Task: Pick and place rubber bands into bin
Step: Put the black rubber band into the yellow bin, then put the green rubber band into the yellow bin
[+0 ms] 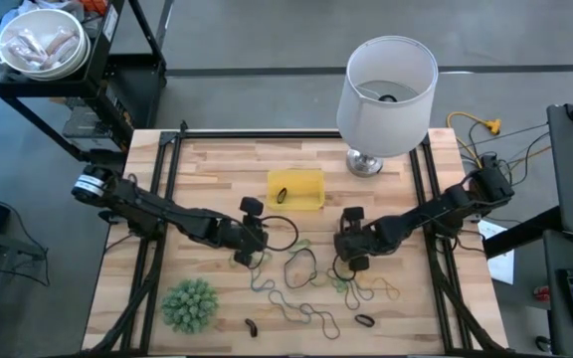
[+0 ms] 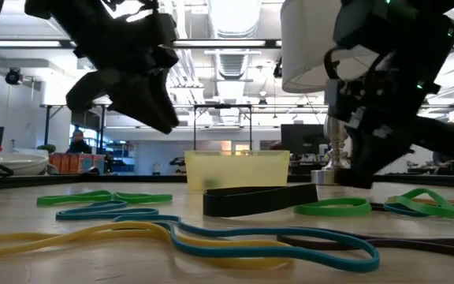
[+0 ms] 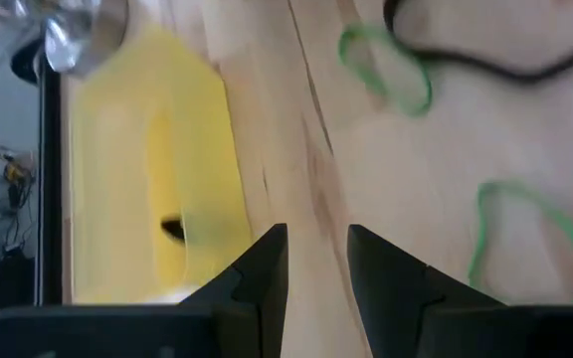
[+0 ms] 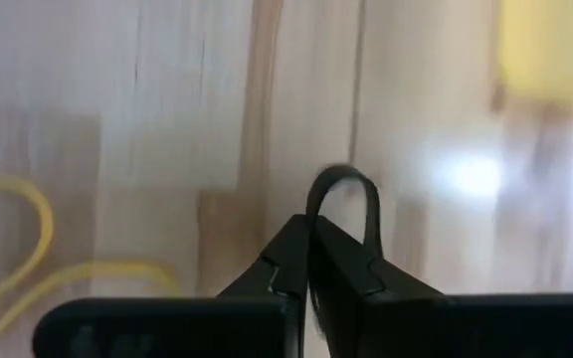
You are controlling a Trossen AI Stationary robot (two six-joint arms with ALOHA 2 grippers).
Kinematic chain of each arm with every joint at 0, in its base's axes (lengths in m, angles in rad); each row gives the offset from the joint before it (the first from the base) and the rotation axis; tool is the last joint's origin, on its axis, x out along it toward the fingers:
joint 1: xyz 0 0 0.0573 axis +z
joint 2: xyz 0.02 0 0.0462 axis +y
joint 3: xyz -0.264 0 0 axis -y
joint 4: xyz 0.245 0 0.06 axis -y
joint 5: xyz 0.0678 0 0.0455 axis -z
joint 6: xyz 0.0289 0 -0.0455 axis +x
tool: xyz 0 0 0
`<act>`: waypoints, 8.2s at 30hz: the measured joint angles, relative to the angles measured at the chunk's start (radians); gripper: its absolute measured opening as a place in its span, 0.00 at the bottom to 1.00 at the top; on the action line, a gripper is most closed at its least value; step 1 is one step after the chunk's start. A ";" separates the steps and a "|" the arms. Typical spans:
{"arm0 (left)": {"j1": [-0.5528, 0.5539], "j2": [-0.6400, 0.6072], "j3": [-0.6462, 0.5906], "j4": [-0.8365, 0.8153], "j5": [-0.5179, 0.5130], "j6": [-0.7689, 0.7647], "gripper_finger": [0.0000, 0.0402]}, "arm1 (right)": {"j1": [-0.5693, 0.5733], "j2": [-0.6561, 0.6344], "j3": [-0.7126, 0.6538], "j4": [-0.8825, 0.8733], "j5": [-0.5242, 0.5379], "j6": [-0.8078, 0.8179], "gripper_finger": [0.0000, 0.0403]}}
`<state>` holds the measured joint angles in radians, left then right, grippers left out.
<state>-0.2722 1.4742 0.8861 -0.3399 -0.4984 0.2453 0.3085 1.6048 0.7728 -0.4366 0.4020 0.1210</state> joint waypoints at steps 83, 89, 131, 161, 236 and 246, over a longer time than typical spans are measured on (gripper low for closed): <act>-0.010 -0.281 -0.265 0.119 0.136 -0.317 0.23 | -0.061 -0.098 0.091 0.458 -0.063 -0.571 0.30; -0.010 -0.234 -0.262 0.336 0.337 -0.087 0.23 | 0.031 -0.181 0.091 0.290 -0.064 -0.394 0.28; 0.094 0.143 -0.010 -0.035 0.399 -0.351 0.23 | 0.118 -0.197 0.082 0.119 -0.063 -0.086 0.18; 0.103 0.241 -0.028 0.046 0.460 -0.366 0.19 | 0.117 -0.196 0.082 0.105 -0.064 -0.075 0.17; 0.143 0.220 -0.010 0.077 0.377 -0.165 0.19 | 0.117 -0.197 0.082 0.103 -0.063 -0.068 0.17; 0.175 0.220 -0.011 0.070 0.446 -0.161 0.08 | 0.117 -0.197 0.082 0.104 -0.063 -0.069 0.17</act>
<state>-0.0969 1.6939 0.8749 -0.2694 -0.0526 0.0845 0.4255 1.4078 0.8543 -0.3328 0.3389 0.0525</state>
